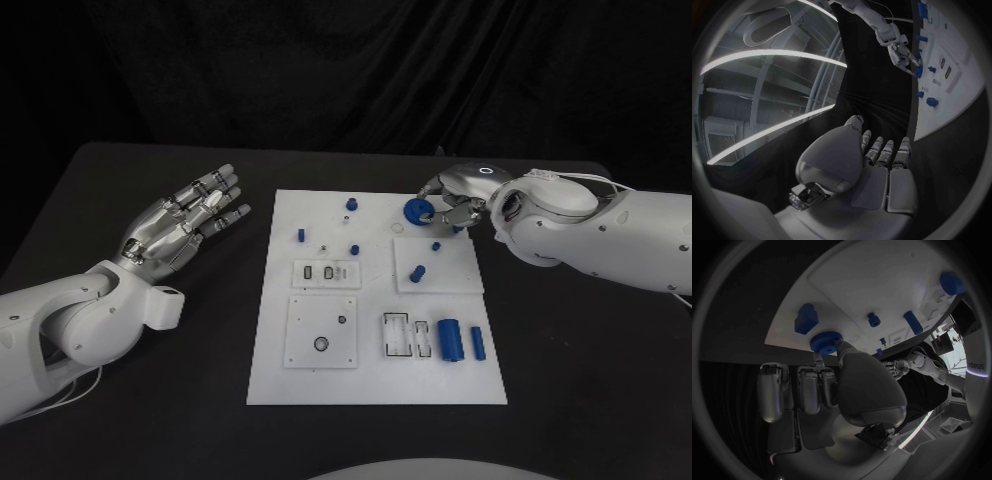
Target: Assemble the parts on the task board
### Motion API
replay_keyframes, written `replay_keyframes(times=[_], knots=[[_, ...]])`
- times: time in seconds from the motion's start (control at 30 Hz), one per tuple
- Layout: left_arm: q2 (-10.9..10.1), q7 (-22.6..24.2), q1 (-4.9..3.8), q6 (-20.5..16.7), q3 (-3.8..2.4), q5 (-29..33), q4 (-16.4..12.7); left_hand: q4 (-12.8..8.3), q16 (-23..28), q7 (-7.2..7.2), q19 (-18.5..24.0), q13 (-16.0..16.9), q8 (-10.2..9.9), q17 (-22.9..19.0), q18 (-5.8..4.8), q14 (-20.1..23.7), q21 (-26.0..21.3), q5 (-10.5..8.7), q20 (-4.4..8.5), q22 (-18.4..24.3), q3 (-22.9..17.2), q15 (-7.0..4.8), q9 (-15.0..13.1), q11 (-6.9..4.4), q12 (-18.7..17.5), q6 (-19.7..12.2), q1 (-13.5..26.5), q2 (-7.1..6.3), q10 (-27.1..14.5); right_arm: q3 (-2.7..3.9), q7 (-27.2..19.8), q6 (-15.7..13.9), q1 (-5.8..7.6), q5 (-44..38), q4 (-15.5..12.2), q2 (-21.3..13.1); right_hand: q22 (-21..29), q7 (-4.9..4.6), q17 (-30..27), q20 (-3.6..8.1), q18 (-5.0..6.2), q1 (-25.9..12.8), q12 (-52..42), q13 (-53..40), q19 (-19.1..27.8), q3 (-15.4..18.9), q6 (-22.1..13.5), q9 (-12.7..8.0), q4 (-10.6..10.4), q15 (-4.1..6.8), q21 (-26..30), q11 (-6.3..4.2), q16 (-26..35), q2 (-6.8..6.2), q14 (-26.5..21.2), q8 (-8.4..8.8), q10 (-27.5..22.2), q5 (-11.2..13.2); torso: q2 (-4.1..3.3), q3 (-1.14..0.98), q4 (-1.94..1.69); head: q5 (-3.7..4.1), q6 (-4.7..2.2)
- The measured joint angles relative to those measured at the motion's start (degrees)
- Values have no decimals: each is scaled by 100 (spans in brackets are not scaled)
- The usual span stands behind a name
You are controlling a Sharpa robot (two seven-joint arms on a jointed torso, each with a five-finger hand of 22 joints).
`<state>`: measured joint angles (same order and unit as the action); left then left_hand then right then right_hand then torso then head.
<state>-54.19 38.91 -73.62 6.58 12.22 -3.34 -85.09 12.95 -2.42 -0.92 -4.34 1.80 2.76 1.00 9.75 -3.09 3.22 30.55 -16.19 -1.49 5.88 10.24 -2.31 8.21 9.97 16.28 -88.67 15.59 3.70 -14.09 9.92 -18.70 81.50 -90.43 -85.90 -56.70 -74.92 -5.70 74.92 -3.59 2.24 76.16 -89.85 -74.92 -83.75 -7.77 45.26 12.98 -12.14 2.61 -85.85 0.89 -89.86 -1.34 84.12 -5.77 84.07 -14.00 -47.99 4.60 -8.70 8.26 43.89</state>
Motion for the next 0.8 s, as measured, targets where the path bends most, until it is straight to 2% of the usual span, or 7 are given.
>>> replay_keyframes(times=[0.13, 0.23, 0.3, 0.47, 0.63, 0.8], knots=[[7, 0, 2, 6, 0, 0, 10, 0, 0, 0, 0, 0, 0, 0, 0, 0, 0, 0, 0, 0, 0, 0, 0, 0, 0, 0, 0, 0, 0, 3, -53, -52, -5, -2, 13, 19, 0, 22, 0, 21, 0, 16, 0, 0, -21, -56, 183, 23, 57, 21, 0, -28, 0, 16, -21, -70, -13, -225, -1, 1, 0, -4, 12], [11, 0, 7, 11, 0, 0, 20, -1, 0, 0, 0, 0, 0, 0, 0, 0, 0, 0, 0, 0, 0, 0, 0, 0, 0, 0, 0, 0, 0, 6, -95, -88, -7, -3, 15, 28, 0, 47, 0, 21, 0, 48, 0, 1, -21, -139, 456, 81, 141, 58, 32, -65, 0, 30, -18, -179, -8, -378, -1, 1, 0, -1, 21], [14, 0, 8, 16, 0, 0, 25, -16, 0, 0, 0, 0, 0, 0, 0, 0, 0, 0, 0, 0, -16, 0, 0, 0, 0, 0, 0, 0, 0, 6, -130, -113, -10, -3, 15, 32, 1, -20, -1, 41, 0, 114, 0, 0, -31, -204, 552, 81, 208, 74, 32, -82, 0, -20, -10, -273, -1, -441, -1, 1, 0, 2, 26], [21, 0, 10, 23, 0, 0, 34, 0, 0, -21, 0, 0, 0, 0, 1, 0, 0, 0, 0, 0, -32, 0, 5, 0, 0, -21, 0, 0, 0, 6, -222, -181, -15, 0, 12, 31, 1, -152, 0, 69, 0, 289, 0, 1, -27, -281, 684, 77, 427, 107, 66, -111, 1, -35, -26, -295, -12, -453, -1, 2, -1, 6, 31], [23, 0, 14, 30, 0, 0, 44, -23, 0, -21, 0, 0, 0, 0, 0, 0, 0, 0, 0, 0, -56, 0, 5, 0, 0, -20, 0, 0, 0, 4, -341, -309, -22, 2, -13, 14, 1, -166, -1, 103, 0, 480, 0, 0, -21, -338, 696, 61, 656, 128, 118, -131, 68, -24, -6, -295, 8, -414, -1, 2, -1, -9, 31], [22, 0, 19, 37, 0, 0, 48, -33, 0, -21, 0, 0, 0, 0, 0, 21, 0, 0, 0, 0, -65, 21, 5, 0, 0, -21, 0, 0, 0, -10, -448, -458, -38, -23, -81, -40, 1, -171, -1, 103, -1, 584, 0, 0, -21, -332, 702, 61, 683, 128, 118, -131, 68, -38, -5, -295, 8, -342, -1, 3, 0, -18, 27]])
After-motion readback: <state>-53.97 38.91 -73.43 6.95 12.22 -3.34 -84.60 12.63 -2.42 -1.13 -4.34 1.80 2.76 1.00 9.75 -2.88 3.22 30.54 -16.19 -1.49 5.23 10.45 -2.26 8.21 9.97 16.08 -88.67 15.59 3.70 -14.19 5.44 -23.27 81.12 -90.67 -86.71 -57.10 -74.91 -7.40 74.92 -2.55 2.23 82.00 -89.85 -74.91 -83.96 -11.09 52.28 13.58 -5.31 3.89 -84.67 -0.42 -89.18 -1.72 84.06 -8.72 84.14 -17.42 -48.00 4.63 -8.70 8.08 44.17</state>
